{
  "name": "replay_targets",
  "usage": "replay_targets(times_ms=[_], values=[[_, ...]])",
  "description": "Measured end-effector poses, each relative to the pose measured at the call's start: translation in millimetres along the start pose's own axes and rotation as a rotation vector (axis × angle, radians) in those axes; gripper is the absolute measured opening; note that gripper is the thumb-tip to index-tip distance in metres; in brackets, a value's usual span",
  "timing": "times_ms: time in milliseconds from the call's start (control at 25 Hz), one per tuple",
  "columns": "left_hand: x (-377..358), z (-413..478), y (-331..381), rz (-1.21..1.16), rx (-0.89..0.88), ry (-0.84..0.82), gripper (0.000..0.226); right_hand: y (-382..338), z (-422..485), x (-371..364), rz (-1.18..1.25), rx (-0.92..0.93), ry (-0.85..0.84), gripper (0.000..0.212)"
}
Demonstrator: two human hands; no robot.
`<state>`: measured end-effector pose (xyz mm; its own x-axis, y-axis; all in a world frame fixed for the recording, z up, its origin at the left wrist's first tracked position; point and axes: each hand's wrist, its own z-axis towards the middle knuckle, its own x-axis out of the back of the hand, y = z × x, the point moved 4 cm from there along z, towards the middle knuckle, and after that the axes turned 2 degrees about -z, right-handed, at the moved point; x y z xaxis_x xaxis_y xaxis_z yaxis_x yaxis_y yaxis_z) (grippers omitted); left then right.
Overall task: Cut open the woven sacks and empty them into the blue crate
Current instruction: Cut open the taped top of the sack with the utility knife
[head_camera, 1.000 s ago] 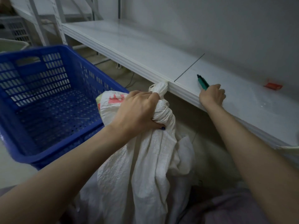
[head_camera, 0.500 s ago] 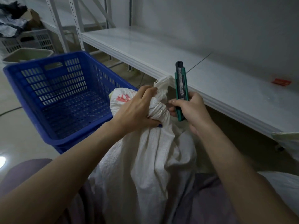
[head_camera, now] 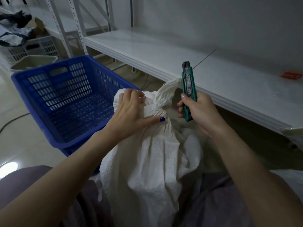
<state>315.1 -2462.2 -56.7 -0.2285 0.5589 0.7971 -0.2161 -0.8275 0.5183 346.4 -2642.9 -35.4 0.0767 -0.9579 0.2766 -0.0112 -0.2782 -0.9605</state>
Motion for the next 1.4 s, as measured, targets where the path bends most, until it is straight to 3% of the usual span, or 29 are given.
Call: replay_targets(times_ms=[120,240,360,520,640,720,880,1080,1160,1240,1400], values=[[-2,-7,-3,-0.051,0.233,-0.022,0.079,5,-4,4,0.05,-0.005,-0.003,0.018],[-6,-7,-1,-0.056,0.356,-0.213,0.053,6,-9,11,-0.001,-0.002,0.01,0.027],[-11,-3,8,-0.091,0.302,-0.319,0.05,12,-13,17,-0.011,-0.006,0.031,0.033],[-18,-5,16,-0.144,0.239,-0.283,0.038,22,-23,20,0.095,-0.021,0.041,0.03],[-18,-5,14,-0.344,0.282,-0.227,0.038,27,-29,19,0.269,-0.073,-0.03,0.014],[-16,-6,14,-0.496,0.321,-0.197,0.033,29,-30,17,0.314,-0.098,-0.067,0.018],[-12,-11,25,-0.608,0.244,-0.17,0.022,24,-30,16,0.125,-0.002,-0.063,0.015],[-10,-13,35,-0.593,0.081,-0.196,0.027,15,-28,12,-0.018,0.122,0.048,0.078],[-11,-13,35,-0.588,0.056,-0.205,0.029,14,-22,11,-0.004,0.125,0.076,0.092],[-14,-12,33,-0.603,0.068,-0.211,0.031,14,-16,6,0.103,0.091,0.064,0.084],[-20,-17,30,-0.732,0.125,-0.204,0.036,18,-8,-5,0.37,-0.048,-0.098,0.043]])
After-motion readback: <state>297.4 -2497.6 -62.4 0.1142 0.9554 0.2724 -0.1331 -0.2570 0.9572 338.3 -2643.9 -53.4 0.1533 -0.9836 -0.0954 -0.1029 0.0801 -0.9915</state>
